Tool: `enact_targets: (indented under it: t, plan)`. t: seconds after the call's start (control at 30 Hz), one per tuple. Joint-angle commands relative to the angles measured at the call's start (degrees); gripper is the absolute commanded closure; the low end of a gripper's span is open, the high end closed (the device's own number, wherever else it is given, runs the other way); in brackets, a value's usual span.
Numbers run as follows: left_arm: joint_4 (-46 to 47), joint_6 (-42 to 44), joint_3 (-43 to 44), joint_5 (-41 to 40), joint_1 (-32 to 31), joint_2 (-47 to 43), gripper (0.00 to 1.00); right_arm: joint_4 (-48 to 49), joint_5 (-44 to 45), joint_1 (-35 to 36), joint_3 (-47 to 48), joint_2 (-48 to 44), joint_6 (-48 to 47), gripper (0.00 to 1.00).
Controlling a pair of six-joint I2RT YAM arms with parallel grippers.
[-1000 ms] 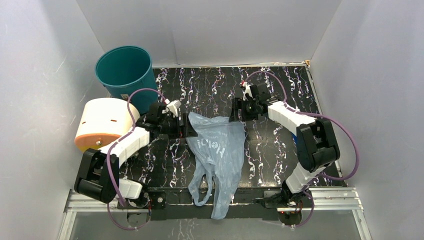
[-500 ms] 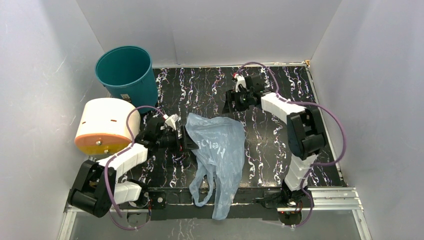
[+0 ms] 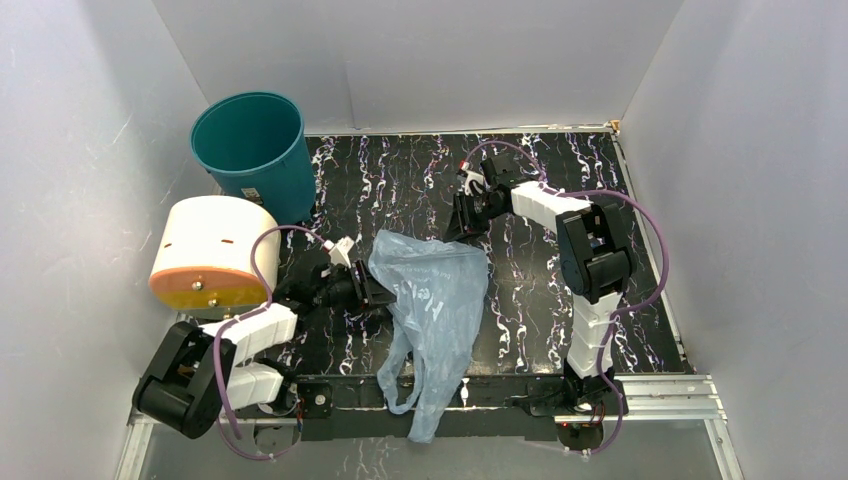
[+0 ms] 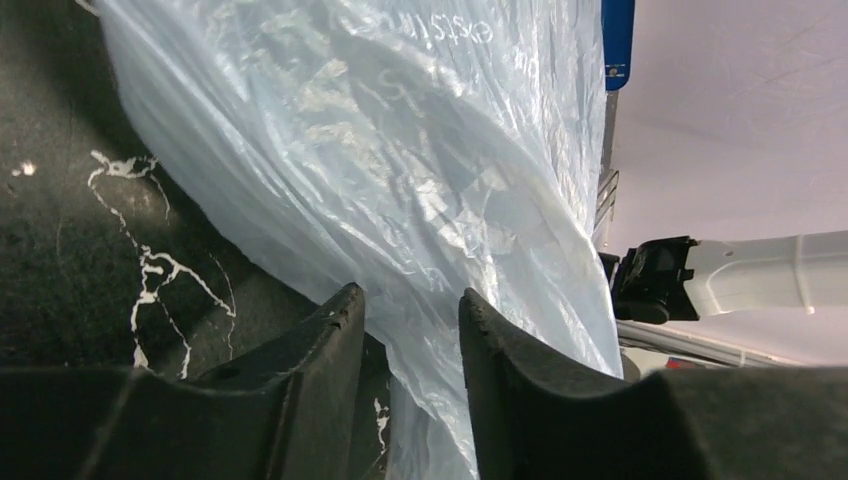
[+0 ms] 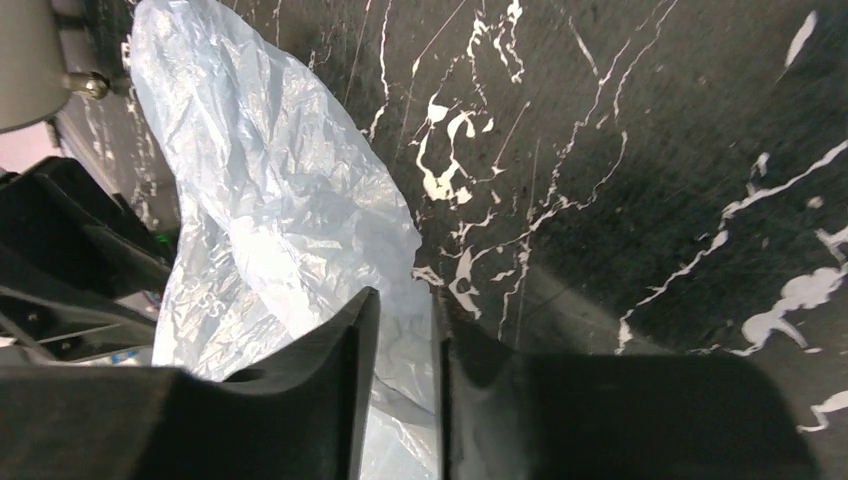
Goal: Put the trash bags into the trash bin
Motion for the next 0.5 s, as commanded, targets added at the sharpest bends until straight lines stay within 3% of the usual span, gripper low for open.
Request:
enact_targets:
  t: [0.0, 0.03, 0.1, 0.17, 0.27, 0.47]
  plan:
    - [5.23, -2.22, 0.64, -0.37, -0.32, 0.81, 0.73, -2.41, -2.38, 0.11, 1.9, -1.78, 2.18, 0.72]
    - [5.31, -2.2, 0.61, -0.63, -0.38, 0.89, 0.82, -2.39, -1.37, 0.12, 2.04, -2.08, 2.55, 0.75]
    - [4.4, -1.74, 0.7, -1.37, -0.31, 0.71, 0.89, -1.87, 2.03, 0.11, 2.18, -3.33, 2.91, 0.87]
    - [2.27, -0.74, 1.1, -2.64, -0.33, 0.28, 1.0, -1.35, 5.29, -0.41, 2.48, -4.61, 3.08, 0.93]
    - [-2.81, 2.08, 2.39, -4.71, -0.31, -0.84, 1.0, 0.63, 7.9, -2.24, 2.17, -6.4, 4.77, 1.0]
    - [-20.48, 12.56, 9.86, -10.67, -0.31, -3.28, 1.0, 5.94, 10.54, -6.05, -0.18, -8.5, 7.62, 1.0]
